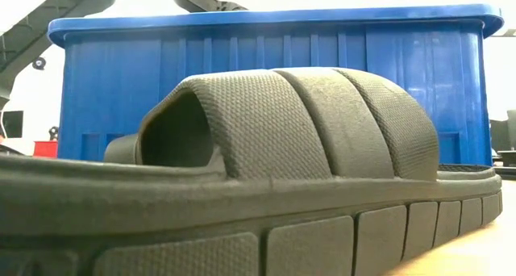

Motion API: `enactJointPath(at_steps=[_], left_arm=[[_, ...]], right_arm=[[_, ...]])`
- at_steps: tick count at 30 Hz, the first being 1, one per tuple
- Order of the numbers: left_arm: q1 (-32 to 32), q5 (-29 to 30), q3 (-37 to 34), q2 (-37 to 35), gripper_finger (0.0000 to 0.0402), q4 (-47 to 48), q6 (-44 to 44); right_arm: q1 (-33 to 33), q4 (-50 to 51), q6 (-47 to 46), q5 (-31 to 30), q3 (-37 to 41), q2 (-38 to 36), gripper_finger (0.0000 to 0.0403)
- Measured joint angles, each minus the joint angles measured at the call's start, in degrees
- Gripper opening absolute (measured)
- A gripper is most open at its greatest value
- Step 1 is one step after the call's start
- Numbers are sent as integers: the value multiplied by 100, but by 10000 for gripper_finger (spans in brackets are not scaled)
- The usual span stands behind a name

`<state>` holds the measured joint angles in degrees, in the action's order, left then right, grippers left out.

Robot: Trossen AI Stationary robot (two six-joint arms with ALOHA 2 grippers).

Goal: Pick and place slides into bin
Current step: Put the black slide into the blue bin

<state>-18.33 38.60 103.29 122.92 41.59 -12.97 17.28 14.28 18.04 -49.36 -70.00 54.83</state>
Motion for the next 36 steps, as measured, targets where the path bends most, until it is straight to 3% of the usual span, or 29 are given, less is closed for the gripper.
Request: enactJointPath(at_steps=[5, 13, 22, 36], left_arm=[[-115, -947, 115, -131, 264, 283, 35], [-147, -1242, 223, -259, 312, 438, -440], [-148, -1368, 371, -263, 338, 648, -895], [-142, -1667, 998, -300, 339, 1455, -905]], right_arm=[[0, 10, -2, 0, 0, 0, 57], [0, 44, 0, -2, 0, 0, 57], [0, 45, 0, -2, 0, 0, 57], [0, 44, 0, -2, 0, 0, 57]])
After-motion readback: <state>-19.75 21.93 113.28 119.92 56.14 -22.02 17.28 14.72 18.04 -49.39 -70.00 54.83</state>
